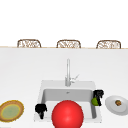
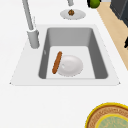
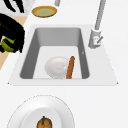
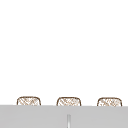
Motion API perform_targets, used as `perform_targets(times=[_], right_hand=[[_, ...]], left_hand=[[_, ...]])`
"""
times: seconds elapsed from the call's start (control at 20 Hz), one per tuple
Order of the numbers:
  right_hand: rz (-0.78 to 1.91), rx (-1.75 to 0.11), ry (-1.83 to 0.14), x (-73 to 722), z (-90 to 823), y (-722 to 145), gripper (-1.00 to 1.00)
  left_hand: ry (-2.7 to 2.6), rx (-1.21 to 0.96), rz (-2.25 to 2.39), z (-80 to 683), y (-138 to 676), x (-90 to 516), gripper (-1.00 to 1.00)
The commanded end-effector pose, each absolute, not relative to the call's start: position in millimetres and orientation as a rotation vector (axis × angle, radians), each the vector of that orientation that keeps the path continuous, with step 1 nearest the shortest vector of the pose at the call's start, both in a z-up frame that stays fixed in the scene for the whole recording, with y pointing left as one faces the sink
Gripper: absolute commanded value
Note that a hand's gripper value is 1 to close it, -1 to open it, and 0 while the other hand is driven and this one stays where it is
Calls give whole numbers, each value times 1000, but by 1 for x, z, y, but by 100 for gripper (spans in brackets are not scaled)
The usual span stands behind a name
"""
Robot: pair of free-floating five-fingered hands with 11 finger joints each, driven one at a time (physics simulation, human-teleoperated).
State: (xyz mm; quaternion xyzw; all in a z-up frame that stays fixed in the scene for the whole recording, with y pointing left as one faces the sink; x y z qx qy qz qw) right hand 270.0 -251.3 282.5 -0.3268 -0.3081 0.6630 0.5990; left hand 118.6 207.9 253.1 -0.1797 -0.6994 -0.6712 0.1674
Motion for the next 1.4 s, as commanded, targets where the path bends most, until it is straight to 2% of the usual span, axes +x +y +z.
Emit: perform_targets(times=[0.0, 0.4, 0.65, 0.95, 1.35], right_hand=[[1515, -783, -726, 281, 286, -224, 100], [1514, -751, -759, 281, 274, -167, 100], [1408, -750, -809, 281, 257, -153, 100], [1431, -690, -854, 281, 214, -114, 100], [1485, -719, -810, 311, 145, -71, 100]], left_hand=[[-1990, -511, -1910, 253, 208, 119, 0], [-1990, -511, -1910, 253, 208, 119, 0], [-1990, -511, -1910, 253, 208, 119, 0], [-1990, -511, -1910, 253, 208, 119, 0], [-1990, -511, -1910, 253, 208, 119, 0]])
